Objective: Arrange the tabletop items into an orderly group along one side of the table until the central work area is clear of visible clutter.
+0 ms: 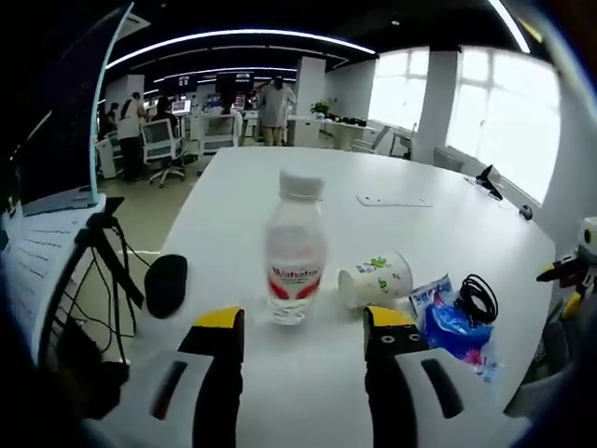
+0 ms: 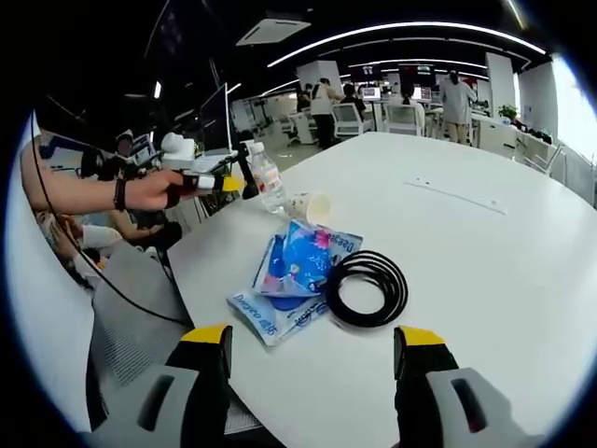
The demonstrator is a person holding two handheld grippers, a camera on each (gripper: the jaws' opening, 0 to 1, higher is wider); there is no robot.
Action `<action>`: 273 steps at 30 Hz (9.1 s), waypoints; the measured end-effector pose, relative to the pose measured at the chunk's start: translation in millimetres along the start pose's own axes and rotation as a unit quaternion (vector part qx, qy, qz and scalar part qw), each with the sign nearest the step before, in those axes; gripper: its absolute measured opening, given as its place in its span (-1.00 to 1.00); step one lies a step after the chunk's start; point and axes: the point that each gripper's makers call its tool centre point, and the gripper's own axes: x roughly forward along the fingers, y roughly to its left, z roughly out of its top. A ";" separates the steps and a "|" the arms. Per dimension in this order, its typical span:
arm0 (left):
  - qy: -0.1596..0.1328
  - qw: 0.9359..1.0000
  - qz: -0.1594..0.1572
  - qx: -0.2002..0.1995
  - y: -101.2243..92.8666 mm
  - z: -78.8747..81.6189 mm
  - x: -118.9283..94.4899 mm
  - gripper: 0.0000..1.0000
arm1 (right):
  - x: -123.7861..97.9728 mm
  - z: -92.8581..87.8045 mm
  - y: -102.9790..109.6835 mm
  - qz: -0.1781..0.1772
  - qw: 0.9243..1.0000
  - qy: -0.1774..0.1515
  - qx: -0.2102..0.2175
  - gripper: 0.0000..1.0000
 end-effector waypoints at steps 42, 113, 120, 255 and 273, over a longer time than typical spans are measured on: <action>0.050 0.994 -0.066 0.065 -66.2 -37.3 -14.7 0.18 | -6.4 -7.6 2.0 -0.001 1.000 -0.012 0.011 0.45; 0.153 0.890 -0.126 0.410 -97.8 -0.6 118.2 -0.04 | -16.3 -33.9 -4.7 -0.017 0.999 0.008 0.047 0.43; 0.178 0.883 -0.134 0.412 -96.3 -13.5 126.3 0.01 | -15.2 -30.9 -5.0 -0.018 0.998 0.002 0.053 0.43; 0.083 0.911 -0.248 0.320 -262.5 -90.8 -76.3 -0.23 | 61.9 28.9 136.1 0.228 0.965 -0.043 0.121 -0.61; 0.080 0.897 -0.263 0.347 -269.5 -85.5 -76.3 -0.23 | 59.0 32.5 141.1 0.238 0.957 -0.050 0.155 -0.95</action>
